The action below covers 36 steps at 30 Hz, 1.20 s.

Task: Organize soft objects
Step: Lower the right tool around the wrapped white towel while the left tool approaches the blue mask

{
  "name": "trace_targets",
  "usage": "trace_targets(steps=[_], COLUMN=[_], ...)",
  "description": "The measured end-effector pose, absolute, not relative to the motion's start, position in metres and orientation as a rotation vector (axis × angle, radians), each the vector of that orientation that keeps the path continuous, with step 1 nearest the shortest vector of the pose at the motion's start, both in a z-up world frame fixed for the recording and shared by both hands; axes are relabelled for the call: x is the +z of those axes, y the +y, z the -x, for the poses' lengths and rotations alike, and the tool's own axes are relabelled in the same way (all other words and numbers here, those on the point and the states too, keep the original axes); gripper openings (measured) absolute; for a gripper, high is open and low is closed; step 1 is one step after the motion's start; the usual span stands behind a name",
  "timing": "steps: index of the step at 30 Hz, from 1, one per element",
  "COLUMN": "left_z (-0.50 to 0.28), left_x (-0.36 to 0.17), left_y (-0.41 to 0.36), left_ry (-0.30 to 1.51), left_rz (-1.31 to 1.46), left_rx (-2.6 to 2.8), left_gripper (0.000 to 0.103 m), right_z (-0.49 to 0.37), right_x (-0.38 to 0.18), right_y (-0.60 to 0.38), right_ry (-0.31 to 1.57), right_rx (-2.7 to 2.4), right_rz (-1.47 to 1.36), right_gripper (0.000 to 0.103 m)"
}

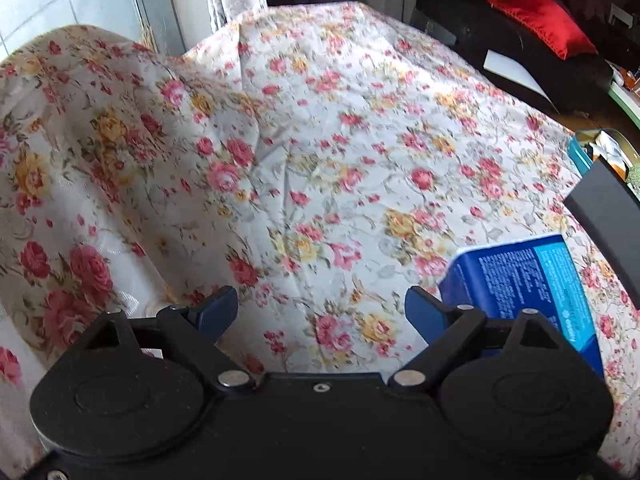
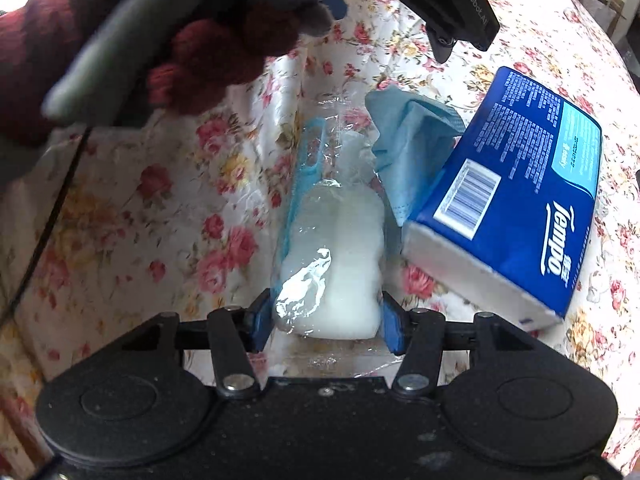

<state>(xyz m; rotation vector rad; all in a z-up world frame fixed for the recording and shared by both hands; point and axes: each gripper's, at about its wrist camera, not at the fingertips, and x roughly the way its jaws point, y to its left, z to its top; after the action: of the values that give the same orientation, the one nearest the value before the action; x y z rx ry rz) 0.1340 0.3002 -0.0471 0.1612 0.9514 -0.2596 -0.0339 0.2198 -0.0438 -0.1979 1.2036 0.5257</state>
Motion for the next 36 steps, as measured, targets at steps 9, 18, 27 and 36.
trace_targets(steps=[9, 18, 27, 36], left_z=[-0.124, -0.095, -0.056, -0.051], left_x=[-0.043, -0.006, -0.036, -0.039], left_y=[0.305, 0.285, 0.268, 0.267], left_ry=[0.99, 1.018, 1.104, 1.019], left_rz=[-0.154, -0.515, -0.676, -0.673], left_rx=[-0.194, -0.247, -0.348, -0.281], left_gripper=[0.087, 0.089, 0.089, 0.09], right_z=[0.059, 0.073, 0.077, 0.075], right_x=[-0.033, -0.026, -0.017, -0.021], right_y=[0.196, 0.162, 0.144, 0.141], right_ry=[1.181, 1.156, 1.123, 1.139], right_rx=[0.577, 0.615, 0.628, 0.613], right_rz=[0.251, 0.239, 0.211, 0.2], right_gripper=[0.054, 0.06, 0.077, 0.077])
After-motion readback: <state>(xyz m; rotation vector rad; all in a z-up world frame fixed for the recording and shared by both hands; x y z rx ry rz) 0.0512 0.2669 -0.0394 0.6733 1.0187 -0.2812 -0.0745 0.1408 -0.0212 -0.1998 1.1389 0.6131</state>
